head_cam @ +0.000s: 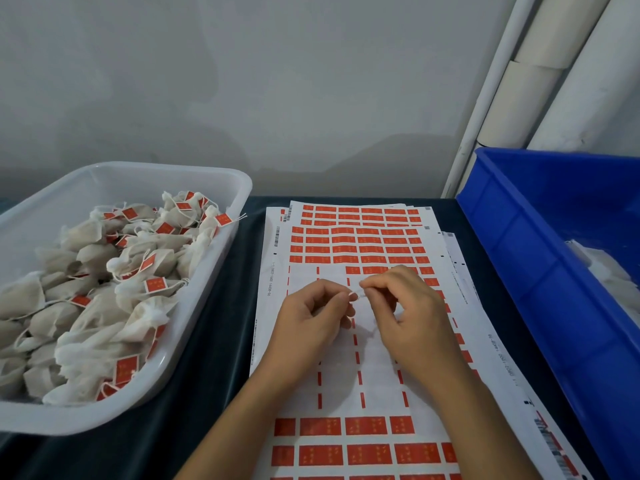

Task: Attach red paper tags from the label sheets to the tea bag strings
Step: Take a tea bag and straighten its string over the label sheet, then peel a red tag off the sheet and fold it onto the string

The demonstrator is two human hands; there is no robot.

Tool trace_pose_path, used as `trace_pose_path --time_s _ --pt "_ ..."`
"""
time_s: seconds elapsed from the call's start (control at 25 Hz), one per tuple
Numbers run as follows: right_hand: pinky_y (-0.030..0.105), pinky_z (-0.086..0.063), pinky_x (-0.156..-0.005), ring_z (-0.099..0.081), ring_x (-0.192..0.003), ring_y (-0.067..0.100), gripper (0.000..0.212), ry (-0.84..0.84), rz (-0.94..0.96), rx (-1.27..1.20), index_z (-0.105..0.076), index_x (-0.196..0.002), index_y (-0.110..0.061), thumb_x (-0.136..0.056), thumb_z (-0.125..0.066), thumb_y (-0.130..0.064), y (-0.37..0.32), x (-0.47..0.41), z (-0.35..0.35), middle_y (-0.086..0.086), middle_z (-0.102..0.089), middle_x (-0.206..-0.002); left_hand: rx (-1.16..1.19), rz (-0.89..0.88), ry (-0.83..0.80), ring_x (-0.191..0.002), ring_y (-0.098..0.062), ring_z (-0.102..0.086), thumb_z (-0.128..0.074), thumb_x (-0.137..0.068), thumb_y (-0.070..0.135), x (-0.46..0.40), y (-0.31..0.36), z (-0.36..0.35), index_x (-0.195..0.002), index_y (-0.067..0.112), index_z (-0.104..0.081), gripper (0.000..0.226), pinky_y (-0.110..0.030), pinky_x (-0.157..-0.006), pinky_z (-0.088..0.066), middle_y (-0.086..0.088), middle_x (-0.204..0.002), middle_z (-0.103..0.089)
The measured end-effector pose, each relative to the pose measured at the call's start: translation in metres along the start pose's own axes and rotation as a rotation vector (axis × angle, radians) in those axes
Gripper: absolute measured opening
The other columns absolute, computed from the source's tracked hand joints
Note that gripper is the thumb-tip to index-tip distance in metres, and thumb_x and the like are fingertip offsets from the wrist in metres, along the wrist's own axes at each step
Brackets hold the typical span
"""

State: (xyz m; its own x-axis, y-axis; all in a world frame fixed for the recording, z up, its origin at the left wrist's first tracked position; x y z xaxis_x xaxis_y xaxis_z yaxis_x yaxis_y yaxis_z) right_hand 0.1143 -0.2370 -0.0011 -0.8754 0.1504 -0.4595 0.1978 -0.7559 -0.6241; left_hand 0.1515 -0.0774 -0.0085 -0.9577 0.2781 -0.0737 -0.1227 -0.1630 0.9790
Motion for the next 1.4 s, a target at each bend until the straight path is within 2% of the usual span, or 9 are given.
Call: trace_pose_path --time_s 0.28,0.48,0.64,0.76,0.92,1.0,1.12,1.24,1.4 --pt "0.017 -0.046 -0.089 -0.065 -0.097 0.015 0.022 0.130 0.089 0.160 -0.074 -0.105 -0.011 -0.094 -0.062 -0.025 -0.002 0.000 0.004 0.006 -0.072 -0.106 -0.146 0.038 -0.009 -0.084 0.002 -0.068 -0.058 -0.104 0.036 0.004 0.001 -0.004 -0.088 0.034 -0.071 0.021 -0.004 -0.062 -0.048 0.026 -0.084 -0.070" --pt "0.011 -0.043 -0.088 -0.061 -0.094 0.004 0.014 0.195 0.066 0.099 -0.074 -0.105 -0.014 -0.091 -0.073 -0.017 -0.003 -0.002 0.003 0.001 -0.073 -0.107 -0.119 0.066 -0.027 -0.076 -0.002 -0.069 -0.057 -0.105 0.030 0.002 0.003 -0.001 -0.085 0.030 -0.073 0.025 -0.007 -0.062 -0.049 0.017 -0.079 -0.073" --pt "0.016 -0.048 -0.089 -0.061 -0.102 0.002 0.024 0.143 -0.226 -0.014 -0.065 -0.123 -0.032 -0.100 -0.060 -0.037 -0.001 -0.014 -0.001 -0.018 -0.063 -0.122 0.137 0.182 0.028 -0.078 -0.017 -0.073 -0.056 -0.106 0.017 0.001 0.006 0.007 -0.084 0.022 -0.075 0.029 -0.025 -0.076 -0.060 -0.001 -0.084 -0.077" --pt "0.032 -0.051 -0.098 -0.063 -0.115 0.014 0.029 0.041 -0.372 0.231 -0.064 -0.127 -0.031 -0.100 -0.060 -0.042 0.005 -0.030 -0.004 -0.009 -0.063 -0.134 0.334 0.321 0.137 -0.077 -0.025 -0.069 -0.056 -0.105 0.012 0.003 0.007 0.007 -0.089 0.011 -0.071 0.022 -0.045 -0.092 -0.062 -0.008 -0.080 -0.072" --pt "0.036 -0.055 -0.091 -0.064 -0.107 0.020 0.048 -0.051 -0.454 0.463 -0.066 -0.120 -0.025 -0.093 -0.058 -0.064 -0.001 -0.052 -0.029 -0.003 -0.066 -0.125 0.550 0.481 0.231 -0.075 -0.023 -0.059 -0.048 -0.108 0.008 0.007 0.017 -0.004 -0.081 0.003 -0.057 0.029 -0.049 -0.108 -0.049 -0.014 -0.077 -0.055" --pt "0.037 -0.054 -0.091 -0.062 -0.105 0.021 0.053 -0.018 -0.498 0.523 -0.066 -0.114 -0.024 -0.090 -0.056 -0.070 -0.002 -0.055 -0.047 -0.001 -0.066 -0.121 0.567 0.480 0.230 -0.081 -0.029 -0.057 -0.047 -0.109 0.011 0.007 0.015 -0.003 -0.085 0.000 -0.055 0.028 -0.049 -0.104 -0.049 -0.018 -0.082 -0.053" --pt "0.037 -0.050 -0.095 -0.062 -0.107 0.021 0.060 0.096 -0.510 0.589 -0.066 -0.118 -0.022 -0.088 -0.055 -0.073 0.002 -0.052 -0.062 -0.001 -0.067 -0.121 0.578 0.446 0.210 -0.079 -0.028 -0.056 -0.047 -0.108 0.012 0.008 0.009 0.000 -0.091 0.000 -0.058 0.023 -0.045 -0.086 -0.050 -0.017 -0.082 -0.057" --pt "0.036 -0.051 -0.091 -0.064 -0.100 0.020 0.059 0.143 -0.498 0.597 -0.069 -0.115 -0.021 -0.086 -0.059 -0.073 0.008 -0.051 -0.065 0.000 -0.069 -0.114 0.502 0.362 0.219 -0.073 -0.023 -0.059 -0.047 -0.106 0.006 0.005 0.004 0.002 -0.085 0.004 -0.063 0.026 -0.035 -0.071 -0.053 -0.014 -0.076 -0.062" --pt "0.034 -0.053 -0.087 -0.064 -0.094 0.018 0.054 0.162 -0.485 0.553 -0.072 -0.113 -0.022 -0.088 -0.060 -0.069 0.005 -0.050 -0.066 -0.002 -0.071 -0.110 0.481 0.341 0.209 -0.070 -0.021 -0.064 -0.048 -0.105 0.008 0.004 -0.001 0.003 -0.077 0.014 -0.068 0.034 -0.031 -0.064 -0.055 -0.012 -0.077 -0.067"
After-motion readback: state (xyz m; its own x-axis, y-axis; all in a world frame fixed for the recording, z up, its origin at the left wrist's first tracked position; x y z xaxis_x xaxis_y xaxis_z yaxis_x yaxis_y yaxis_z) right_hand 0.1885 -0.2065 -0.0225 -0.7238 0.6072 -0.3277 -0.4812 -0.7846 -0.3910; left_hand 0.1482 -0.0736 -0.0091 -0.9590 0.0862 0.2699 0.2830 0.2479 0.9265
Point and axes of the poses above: each hand's wrist, its own x-axis away from the middle knuckle, its own z-axis out of the back of the hand, y = z × x, the point moved 3 cm from there along -x, towards the middle knuckle
